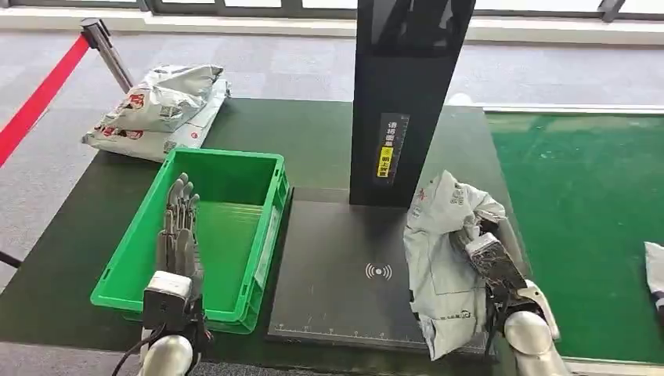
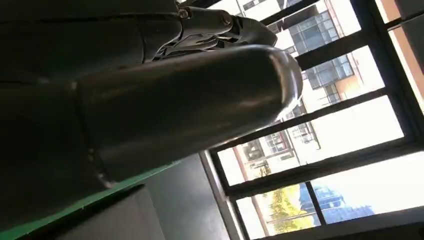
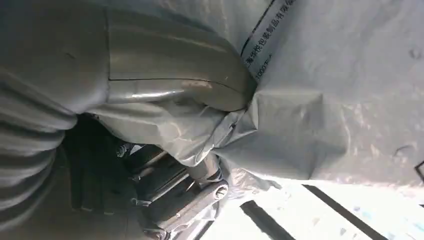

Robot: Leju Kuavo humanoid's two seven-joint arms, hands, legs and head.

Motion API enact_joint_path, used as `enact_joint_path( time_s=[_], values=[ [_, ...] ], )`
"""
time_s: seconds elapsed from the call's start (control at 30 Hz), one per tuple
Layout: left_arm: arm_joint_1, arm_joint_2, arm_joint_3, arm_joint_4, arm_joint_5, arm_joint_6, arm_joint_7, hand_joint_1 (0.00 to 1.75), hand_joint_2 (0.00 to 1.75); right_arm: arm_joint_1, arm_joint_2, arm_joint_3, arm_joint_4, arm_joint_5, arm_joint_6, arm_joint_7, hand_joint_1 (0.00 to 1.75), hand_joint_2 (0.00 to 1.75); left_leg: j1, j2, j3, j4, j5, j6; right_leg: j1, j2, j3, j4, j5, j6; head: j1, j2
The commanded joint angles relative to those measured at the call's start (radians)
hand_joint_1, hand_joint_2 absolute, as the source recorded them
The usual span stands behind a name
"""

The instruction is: Moved the parcel from conveyor to table for the left to box.

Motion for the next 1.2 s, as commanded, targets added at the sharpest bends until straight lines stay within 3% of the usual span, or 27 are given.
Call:
enact_joint_path(
  time_s=[0.03,0.17,0.37,0.4,0.47,0.5,0.67,0.7,0.9,0.93,1.2],
  values=[
    [-0.034,0.01,-0.017,0.068,0.006,0.008,-0.003,0.0,0.0,-0.016,0.033,0.053,-0.029,-0.021,-0.01,0.004,1.75,1.75,0.0,-0.001,0.001,-0.001,0.0,0.0,0.0,0.0,0.001,-0.001,0.0,0.0,0.0,0.0],
    [-0.034,0.01,-0.017,0.068,0.006,0.008,-0.003,0.0,0.0,-0.016,0.033,0.053,-0.029,-0.021,-0.01,0.004,1.75,1.75,0.0,-0.001,0.001,-0.001,0.001,0.0,-0.001,0.001,0.001,-0.001,0.001,0.0,0.0,0.0],
    [-0.094,-0.005,-0.051,0.143,0.043,0.001,-0.01,0.0,0.0,-0.169,0.083,0.129,0.181,0.044,-0.099,0.026,1.75,1.75,0.0,0.003,0.001,-0.002,0.001,0.0,0.0,0.006,0.001,-0.002,0.003,0.0,0.0,0.0],
    [-0.102,-0.006,-0.056,0.156,0.049,0.001,-0.009,0.0,0.0,-0.211,0.093,0.139,0.239,0.059,-0.117,0.034,1.75,1.75,0.0,0.003,0.001,-0.001,0.001,0.0,0.0,0.005,0.0,-0.002,0.002,0.0,0.0,0.0],
    [-0.155,-0.018,-0.089,0.219,0.077,-0.033,-0.008,0.0,0.0,-0.412,0.157,0.167,0.524,0.145,-0.206,0.077,1.75,1.75,0.0,0.006,0.001,-0.001,0.001,0.0,0.0,0.008,0.0,-0.001,0.003,0.0,0.0,0.0],
    [-0.162,-0.02,-0.094,0.227,0.079,-0.032,-0.009,0.0,0.0,-0.437,0.168,0.167,0.567,0.149,-0.218,0.067,1.75,1.75,0.0,0.007,0.001,-0.002,0.002,0.0,0.0,0.009,-0.001,-0.002,0.005,0.0,0.0,0.0],
    [-0.161,-0.017,-0.098,0.223,0.081,-0.029,-0.009,0.0,0.0,-0.442,0.168,0.169,0.601,0.143,-0.233,0.042,1.75,1.75,0.0,0.002,0.0,-0.001,0.006,-0.001,0.0,0.004,-0.002,0.0,0.005,-0.001,0.0,0.0],
    [-0.164,-0.019,-0.098,0.221,0.085,-0.03,-0.008,0.0,0.0,-0.449,0.163,0.189,0.611,0.199,-0.278,0.084,0.0,1.75,0.0,0.001,0.0,-0.002,0.006,-0.001,0.0,0.003,-0.001,-0.002,0.006,-0.001,0.0,0.0],
    [-0.216,-0.04,-0.11,0.241,0.1,-0.024,0.013,0.0,0.0,-0.557,0.26,0.199,0.836,0.235,-0.388,0.052,0.0,1.75,0.0,0.003,-0.003,0.0,0.007,0.0,0.0,0.005,-0.004,0.0,0.006,-0.001,0.0,0.0],
    [-0.22,-0.04,-0.109,0.241,0.105,-0.02,0.013,0.0,0.0,-0.555,0.273,0.189,0.843,0.208,-0.377,0.022,0.0,0.0,0.0,0.003,-0.003,0.0,0.006,0.0,0.0,0.004,-0.004,0.001,0.006,-0.001,0.0,0.0],
    [-0.228,-0.038,-0.108,0.244,0.114,-0.014,0.011,0.0,0.0,-0.538,0.283,0.186,0.835,0.166,-0.336,-0.001,0.0,0.0,0.0,0.006,-0.003,0.0,0.007,-0.001,0.0,0.006,-0.006,0.001,0.007,-0.003,0.0,0.0]
  ],
)
